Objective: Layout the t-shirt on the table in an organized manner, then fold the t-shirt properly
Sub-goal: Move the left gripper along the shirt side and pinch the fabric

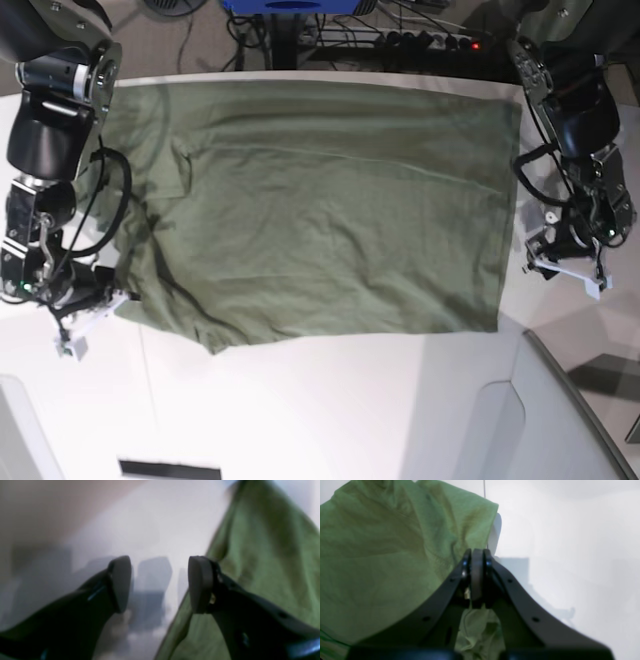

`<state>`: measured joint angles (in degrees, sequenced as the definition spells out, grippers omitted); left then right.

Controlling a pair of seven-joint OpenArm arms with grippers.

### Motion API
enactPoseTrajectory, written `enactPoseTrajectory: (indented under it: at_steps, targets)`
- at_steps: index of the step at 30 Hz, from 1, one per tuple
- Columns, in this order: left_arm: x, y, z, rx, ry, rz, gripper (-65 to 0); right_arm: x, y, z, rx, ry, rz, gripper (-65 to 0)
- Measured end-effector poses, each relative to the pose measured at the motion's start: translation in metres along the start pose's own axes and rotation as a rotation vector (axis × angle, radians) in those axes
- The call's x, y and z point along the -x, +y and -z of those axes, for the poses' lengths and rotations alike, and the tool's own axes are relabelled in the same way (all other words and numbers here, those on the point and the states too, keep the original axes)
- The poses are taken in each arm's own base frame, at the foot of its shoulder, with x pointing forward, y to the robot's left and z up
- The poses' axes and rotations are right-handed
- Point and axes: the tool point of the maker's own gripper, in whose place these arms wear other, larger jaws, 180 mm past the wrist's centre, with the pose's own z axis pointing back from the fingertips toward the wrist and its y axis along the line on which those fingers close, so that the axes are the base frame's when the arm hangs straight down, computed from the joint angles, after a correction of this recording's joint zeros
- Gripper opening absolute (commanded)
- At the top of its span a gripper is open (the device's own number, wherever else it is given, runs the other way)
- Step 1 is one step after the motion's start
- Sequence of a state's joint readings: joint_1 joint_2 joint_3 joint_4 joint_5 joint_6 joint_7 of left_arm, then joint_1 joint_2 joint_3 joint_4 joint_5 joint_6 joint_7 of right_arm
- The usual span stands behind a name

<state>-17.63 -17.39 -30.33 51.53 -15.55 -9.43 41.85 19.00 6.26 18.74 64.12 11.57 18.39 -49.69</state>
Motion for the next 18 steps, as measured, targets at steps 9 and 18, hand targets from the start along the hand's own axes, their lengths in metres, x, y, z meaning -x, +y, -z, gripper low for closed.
enactPoseTrajectory:
  at_steps: [9, 18]
  targets:
    - [-0.016, -0.030, 0.002, 0.048, 0.035, 0.012, -28.8, 0.000, 0.002, 0.000, -0.005, 0.000, 0.001, -64.8]
    - [0.006, -0.054, 0.024, 0.083, 0.110, 0.028, -28.8, 0.004, 0.000, 0.001, -0.003, 0.005, 0.003, -64.8]
